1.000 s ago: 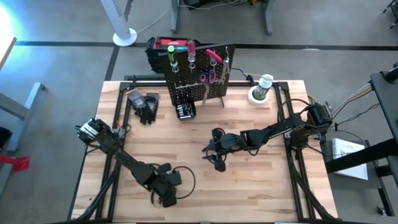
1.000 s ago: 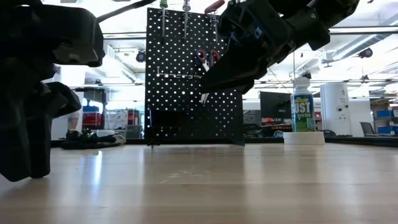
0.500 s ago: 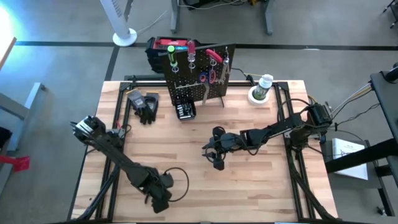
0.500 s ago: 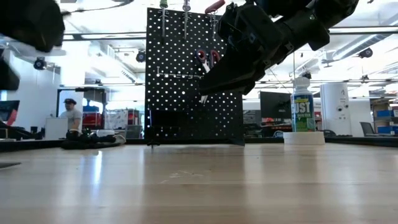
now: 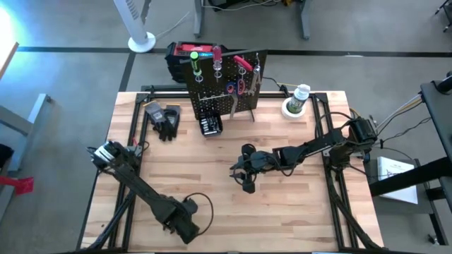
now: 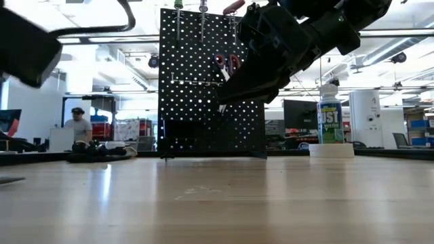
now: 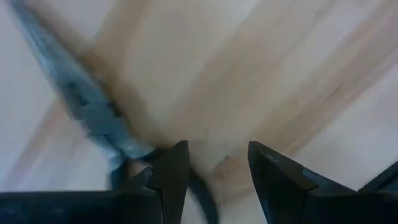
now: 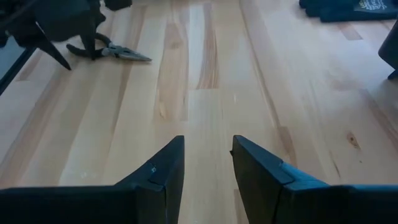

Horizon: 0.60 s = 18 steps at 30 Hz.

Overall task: Hang tools onto peg board
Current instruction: Hang the black pliers on the pegboard

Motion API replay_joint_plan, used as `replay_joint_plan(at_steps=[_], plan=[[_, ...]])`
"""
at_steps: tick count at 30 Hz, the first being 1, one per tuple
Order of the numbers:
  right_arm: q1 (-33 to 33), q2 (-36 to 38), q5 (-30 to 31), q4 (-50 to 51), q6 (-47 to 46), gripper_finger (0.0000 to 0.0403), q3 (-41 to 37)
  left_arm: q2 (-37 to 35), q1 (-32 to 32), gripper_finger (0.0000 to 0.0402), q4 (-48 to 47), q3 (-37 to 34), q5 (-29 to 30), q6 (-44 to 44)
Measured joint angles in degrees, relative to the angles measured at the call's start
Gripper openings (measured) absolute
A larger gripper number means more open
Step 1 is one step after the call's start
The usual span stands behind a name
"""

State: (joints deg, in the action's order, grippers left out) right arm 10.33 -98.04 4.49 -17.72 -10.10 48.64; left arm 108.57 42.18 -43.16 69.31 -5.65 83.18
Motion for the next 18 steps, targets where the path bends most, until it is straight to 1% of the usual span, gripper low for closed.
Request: replay_joint_plan(at_steps=[4, 6, 10, 14, 16, 18], plan=[[0.0, 0.0, 0.0, 0.09, 0.07, 0.0122, 0.0, 3.48, 0.19, 0.0158, -0.35, 1.01, -1.92, 1.48], [0.0, 0.0, 0.0, 0.25, -0.04, 0.0125, 0.0, 4.98, 0.13, 0.0158, -2.08, 1.87, -2.9, 1.58], [0.0, 0.0, 0.0, 0.27, -0.38, 0.0122, 0.0, 6.05, 0.13, 0.0158, -7.61, 5.35, -2.88, 1.39], [0.0, 0.0, 0.0, 0.13, -0.38, 0.0115, 0.0, 6.28, 0.92, 0.0158, -18.89, 11.88, 0.75, 1.87], [0.0, 0.0, 0.0, 0.09, -0.41, 0.0113, 0.0, 5.91, 1.76, 0.0158, -21.28, 16.13, 2.27, 4.1], [0.04, 0.0, 0.0, 0.14, -0.45, 0.0112, 0.0, 5.82, 2.93, 0.0158, -27.41, 18.76, 5.58, 6.3]])
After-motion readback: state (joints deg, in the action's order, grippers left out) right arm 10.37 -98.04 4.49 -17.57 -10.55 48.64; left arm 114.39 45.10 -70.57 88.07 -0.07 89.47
